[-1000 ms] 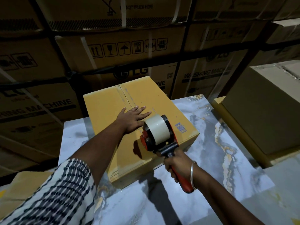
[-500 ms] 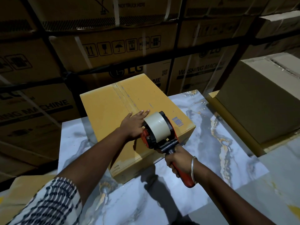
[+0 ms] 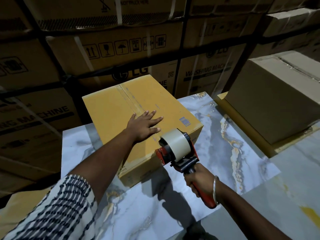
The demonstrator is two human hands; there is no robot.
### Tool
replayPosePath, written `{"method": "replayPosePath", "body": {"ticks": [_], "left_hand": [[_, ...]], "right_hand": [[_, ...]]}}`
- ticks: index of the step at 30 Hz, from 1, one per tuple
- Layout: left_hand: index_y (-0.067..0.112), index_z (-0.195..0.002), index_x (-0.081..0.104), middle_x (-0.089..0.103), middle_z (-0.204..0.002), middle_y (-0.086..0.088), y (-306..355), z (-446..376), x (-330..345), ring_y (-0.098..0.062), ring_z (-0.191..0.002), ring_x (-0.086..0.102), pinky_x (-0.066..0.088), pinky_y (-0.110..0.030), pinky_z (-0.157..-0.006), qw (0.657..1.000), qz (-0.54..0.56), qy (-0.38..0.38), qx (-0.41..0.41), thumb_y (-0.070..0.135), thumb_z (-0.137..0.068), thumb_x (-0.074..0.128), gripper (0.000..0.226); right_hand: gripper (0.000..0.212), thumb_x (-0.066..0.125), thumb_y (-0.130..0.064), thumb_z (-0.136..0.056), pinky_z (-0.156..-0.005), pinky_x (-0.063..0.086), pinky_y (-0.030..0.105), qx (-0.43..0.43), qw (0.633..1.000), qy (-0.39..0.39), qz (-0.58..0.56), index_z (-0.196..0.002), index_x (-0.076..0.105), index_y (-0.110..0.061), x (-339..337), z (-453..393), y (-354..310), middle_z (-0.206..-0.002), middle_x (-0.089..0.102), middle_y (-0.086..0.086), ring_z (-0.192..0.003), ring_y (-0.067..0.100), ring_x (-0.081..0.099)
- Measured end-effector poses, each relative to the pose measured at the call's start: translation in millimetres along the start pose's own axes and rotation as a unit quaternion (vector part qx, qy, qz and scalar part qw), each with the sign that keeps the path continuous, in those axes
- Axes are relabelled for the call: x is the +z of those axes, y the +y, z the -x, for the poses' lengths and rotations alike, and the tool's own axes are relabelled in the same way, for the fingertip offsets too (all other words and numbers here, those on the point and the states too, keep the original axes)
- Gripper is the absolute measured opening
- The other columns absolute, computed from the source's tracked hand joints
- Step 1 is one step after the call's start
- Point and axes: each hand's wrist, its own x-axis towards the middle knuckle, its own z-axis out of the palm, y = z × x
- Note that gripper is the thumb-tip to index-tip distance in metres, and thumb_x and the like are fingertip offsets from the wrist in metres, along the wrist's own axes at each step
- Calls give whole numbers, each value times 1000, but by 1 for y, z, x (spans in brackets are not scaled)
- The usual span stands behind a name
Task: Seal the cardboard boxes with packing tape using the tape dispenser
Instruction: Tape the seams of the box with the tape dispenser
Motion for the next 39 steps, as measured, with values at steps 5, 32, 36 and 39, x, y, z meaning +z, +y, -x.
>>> {"method": "replayPosePath", "body": {"ticks": [5, 32, 36, 39], "left_hand": [[62, -149, 12, -3, -165, 16, 18, 14, 8, -11, -153, -4, 0, -57, -118, 996, 20, -3, 82, 72, -96, 14, 54], [34, -110, 74, 25, -163, 6, 77, 27, 21, -17, -152, 13, 23, -49, -110, 976, -17, 33, 215, 53, -86, 28, 55], [30, -110, 73, 22, -163, 7, 78, 27, 20, -16, -153, 9, 19, -53, -113, 979, -15, 13, 205, 50, -90, 36, 47], [28, -110, 72, 21, -164, 7, 79, 28, 18, -14, -153, 8, 16, -53, -113, 979, -5, 1, 204, 47, -89, 41, 42]], "right_hand": [[16, 54, -2, -59, -45, 25, 27, -15, 1000, 3, -25, -72, 46, -9, 0, -6, 12, -58, 30, 10, -45, 21, 26], [25, 60, -7, -55, -48, 24, 28, -23, 995, -33, -91, -67, 39, -5, -15, 8, 83, -58, 26, 17, -41, 21, 29], [23, 61, -10, -52, -49, 20, 33, -20, 994, -36, -102, -64, 42, -11, -15, 5, 84, -60, 24, 18, -43, 21, 28], [24, 62, -11, -53, -48, 23, 30, -28, 995, -40, -92, -64, 41, -10, -16, 4, 84, -57, 29, 11, -43, 21, 29]]}}
